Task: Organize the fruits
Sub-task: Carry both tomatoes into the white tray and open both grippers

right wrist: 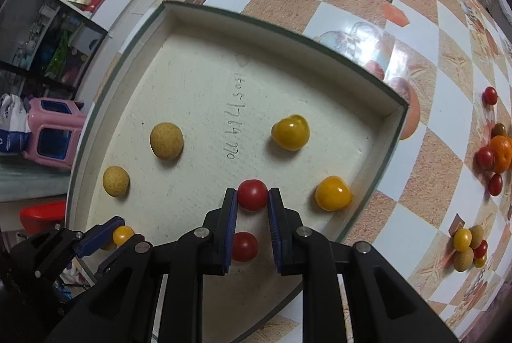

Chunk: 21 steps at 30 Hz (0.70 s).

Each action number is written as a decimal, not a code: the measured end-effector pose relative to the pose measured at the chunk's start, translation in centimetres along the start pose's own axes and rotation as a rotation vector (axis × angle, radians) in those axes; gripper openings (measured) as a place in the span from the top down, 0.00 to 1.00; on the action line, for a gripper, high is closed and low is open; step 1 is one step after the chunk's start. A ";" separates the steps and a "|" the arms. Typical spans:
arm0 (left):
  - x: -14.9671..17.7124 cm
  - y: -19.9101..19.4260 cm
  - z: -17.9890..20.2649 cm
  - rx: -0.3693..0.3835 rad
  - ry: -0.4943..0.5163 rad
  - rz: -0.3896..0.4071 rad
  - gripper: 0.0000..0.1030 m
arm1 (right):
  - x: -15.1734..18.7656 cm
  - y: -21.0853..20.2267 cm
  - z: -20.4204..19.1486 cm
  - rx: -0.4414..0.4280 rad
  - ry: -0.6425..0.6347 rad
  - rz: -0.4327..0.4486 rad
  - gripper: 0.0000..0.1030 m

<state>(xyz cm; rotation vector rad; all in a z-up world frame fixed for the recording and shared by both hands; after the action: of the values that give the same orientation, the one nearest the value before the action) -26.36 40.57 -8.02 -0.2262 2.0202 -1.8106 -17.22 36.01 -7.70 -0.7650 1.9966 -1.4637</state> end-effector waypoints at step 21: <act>0.1 -2.3 1.9 -0.039 0.054 0.038 0.25 | -0.2 -6.3 1.4 -0.128 0.105 0.153 0.00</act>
<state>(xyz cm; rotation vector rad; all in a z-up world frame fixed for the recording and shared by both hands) -26.03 38.50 -5.88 -0.1501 2.0838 -1.7737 -15.28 33.66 -1.99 -0.5827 2.1928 -1.3226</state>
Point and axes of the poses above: each gripper's, at about its wrist camera, not at the fingertips, and y roughly the way its jaws point, z to its right, x to its underside, the point moved 10 cm from there along y, roughly the way its jaws point, and after that the axes turned 4 degrees about -x, right-handed, at the moved point
